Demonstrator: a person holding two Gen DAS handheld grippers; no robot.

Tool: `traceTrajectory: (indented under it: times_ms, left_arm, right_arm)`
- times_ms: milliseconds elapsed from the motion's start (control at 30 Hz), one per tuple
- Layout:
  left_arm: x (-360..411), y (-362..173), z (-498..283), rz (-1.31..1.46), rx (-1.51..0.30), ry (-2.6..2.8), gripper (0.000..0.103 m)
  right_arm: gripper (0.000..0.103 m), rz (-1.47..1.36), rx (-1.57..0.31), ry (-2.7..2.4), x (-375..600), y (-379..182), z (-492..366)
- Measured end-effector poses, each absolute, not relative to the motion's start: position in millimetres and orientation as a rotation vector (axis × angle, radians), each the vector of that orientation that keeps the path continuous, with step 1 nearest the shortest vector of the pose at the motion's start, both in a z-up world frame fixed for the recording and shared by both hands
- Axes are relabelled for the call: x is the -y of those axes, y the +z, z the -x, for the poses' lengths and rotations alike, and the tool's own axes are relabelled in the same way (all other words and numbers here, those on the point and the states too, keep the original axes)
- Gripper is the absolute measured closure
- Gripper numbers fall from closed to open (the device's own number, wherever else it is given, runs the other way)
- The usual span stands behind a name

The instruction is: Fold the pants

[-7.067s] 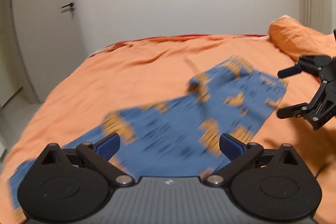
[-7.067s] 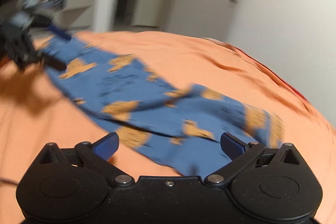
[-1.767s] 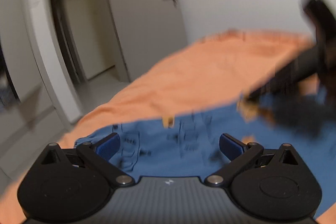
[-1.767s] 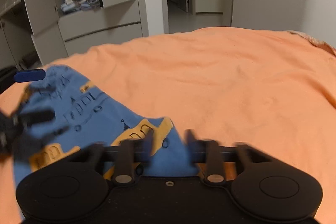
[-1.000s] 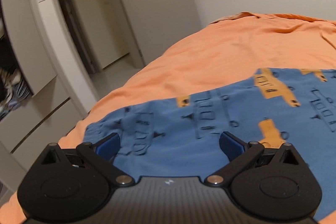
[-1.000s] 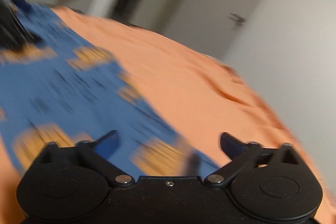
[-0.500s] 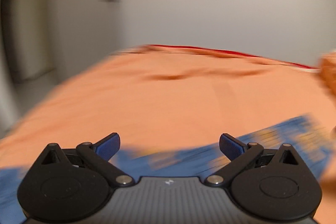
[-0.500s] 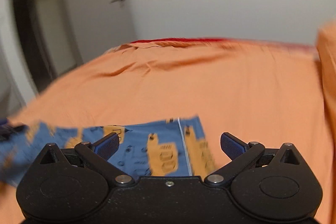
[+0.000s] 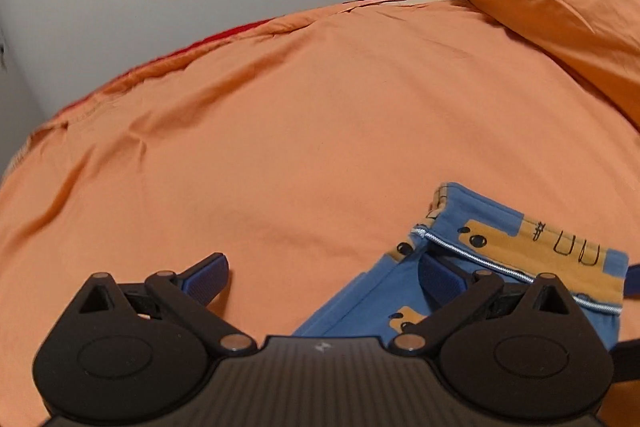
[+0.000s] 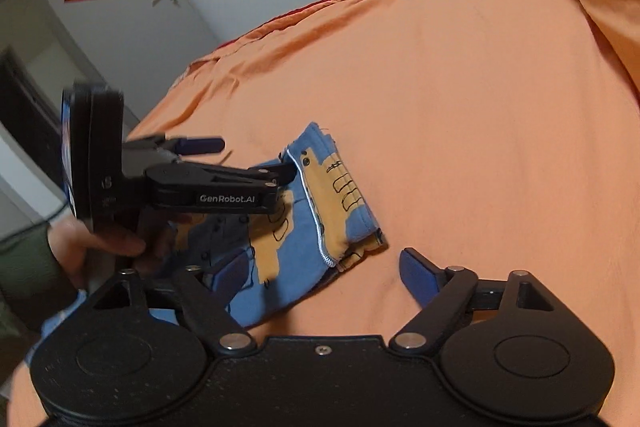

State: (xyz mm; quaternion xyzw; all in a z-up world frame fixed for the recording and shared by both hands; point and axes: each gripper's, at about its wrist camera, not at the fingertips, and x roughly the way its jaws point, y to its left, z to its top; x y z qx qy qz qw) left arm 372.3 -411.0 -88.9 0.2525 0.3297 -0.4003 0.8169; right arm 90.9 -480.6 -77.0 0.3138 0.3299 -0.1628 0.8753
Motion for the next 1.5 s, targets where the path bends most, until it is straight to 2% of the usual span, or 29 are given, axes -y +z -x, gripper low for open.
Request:
traceTrajectory:
  times_ms: [67, 167, 233, 267, 300, 400, 533, 667, 833, 900, 967, 1033, 1100, 1167, 1200, 1267, 1500]
  left_arm:
    - [409, -78, -378, -0.505, -0.748, -0.835, 0.000]
    - [413, -56, -386, -0.462, -0.794, -0.781, 0.000]
    - [418, -42, -389, -0.420, -0.852, -0.761, 0.000]
    - [419, -35, -391, -0.381, -0.895, -0.768, 0.000]
    - [420, -30, -393, -0.338, -0.951, -0.778, 0.000]
    - [422, -21, -397, -0.210, -1.132, -0.773, 0.002]
    - [425, -12, -395, -0.132, -1.261, -0.794, 0.007]
    - [429, -10, -390, -0.174, -1.275, -0.769, 0.008]
    - [430, -18, -384, -0.212, -1.300, -0.721, 0.010]
    - [430, -22, -382, -0.209, -1.314, -0.718, 0.017]
    - [430, -27, -381, -0.221, -1.328, -0.701, 0.041]
    - [427, -30, -381, -0.216, -1.333, -0.669, 0.052]
    - [421, -30, -381, -0.180, -1.338, -0.660, 0.056]
    - [414, -30, -380, -0.138, -1.338, -0.668, 0.080]
    - [411, -28, -379, -0.116, -1.335, -0.677, 0.086]
    - [401, -24, -374, -0.084, -1.320, -0.689, 0.090]
    - [328, 0, -370, 0.095, -1.265, -0.685, 0.092]
  right_arm:
    - [0.026, -0.714, -0.672, -0.350, 485, -78, -88]
    - [0.040, -0.786, -0.645, -0.380, 489, -80, -85]
    - [0.058, -0.819, -0.631, -0.417, 492, -84, -84]
    - [0.063, -0.832, -0.622, -0.435, 493, -86, -86]
    - [0.073, -0.837, -0.616, -0.460, 493, -87, -86]
    - [0.077, -0.734, -0.610, -0.488, 481, -80, -91]
    - [0.087, -0.331, -0.624, -0.486, 432, -60, -109]
    - [0.088, -0.006, -0.626, -0.429, 385, -55, -120]
    - [0.088, 0.203, -0.617, -0.388, 357, -57, -126]
    - [0.088, 0.248, -0.623, -0.362, 350, -57, -127]
    - [0.088, 0.292, -0.635, -0.344, 345, -58, -128]
    - [0.088, 0.322, -0.647, -0.333, 342, -61, -129]
    - [0.088, 0.343, -0.651, -0.330, 340, -62, -130]
    - [0.088, 0.365, -0.647, -0.325, 336, -62, -130]
    - [0.089, 0.377, -0.644, -0.320, 333, -62, -129]
    - [0.089, 0.404, -0.638, -0.307, 327, -63, -127]
    - [0.089, 0.415, -0.571, -0.214, 308, -45, -114]
